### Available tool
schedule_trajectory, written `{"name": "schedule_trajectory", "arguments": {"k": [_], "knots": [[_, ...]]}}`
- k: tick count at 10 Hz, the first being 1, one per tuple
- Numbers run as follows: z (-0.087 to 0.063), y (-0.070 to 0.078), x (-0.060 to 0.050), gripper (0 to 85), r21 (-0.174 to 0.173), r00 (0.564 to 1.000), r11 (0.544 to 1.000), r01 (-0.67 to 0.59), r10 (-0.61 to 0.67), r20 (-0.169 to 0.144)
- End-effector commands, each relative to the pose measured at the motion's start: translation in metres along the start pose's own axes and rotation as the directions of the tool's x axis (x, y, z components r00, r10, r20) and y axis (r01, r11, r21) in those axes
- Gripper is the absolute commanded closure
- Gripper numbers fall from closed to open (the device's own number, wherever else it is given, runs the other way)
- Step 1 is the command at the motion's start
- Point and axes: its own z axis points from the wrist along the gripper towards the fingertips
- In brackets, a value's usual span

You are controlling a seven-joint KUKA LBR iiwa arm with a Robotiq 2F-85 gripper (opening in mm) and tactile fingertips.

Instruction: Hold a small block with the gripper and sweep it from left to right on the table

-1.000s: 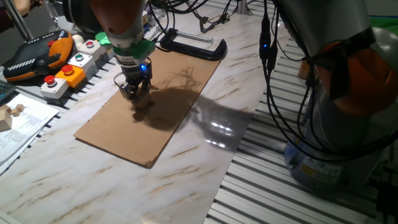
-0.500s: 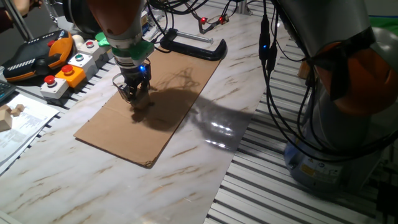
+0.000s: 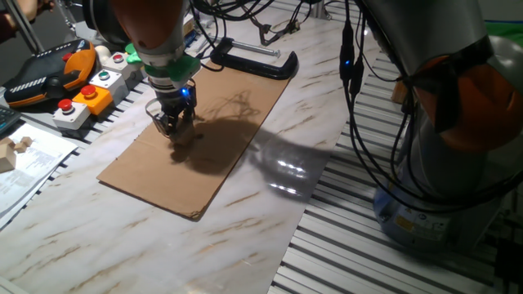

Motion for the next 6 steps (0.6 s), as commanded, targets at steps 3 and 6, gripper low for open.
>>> {"name": "schedule_trajectory", "arguments": {"k": [3,6], "knots": [[0.001,0.005,0.000,84.3,0.000,1.000,1.000,0.001,-0.001,0.000],[0.001,0.014,0.001,84.3,-0.001,1.000,1.000,-0.004,0.004,0.000]]}}
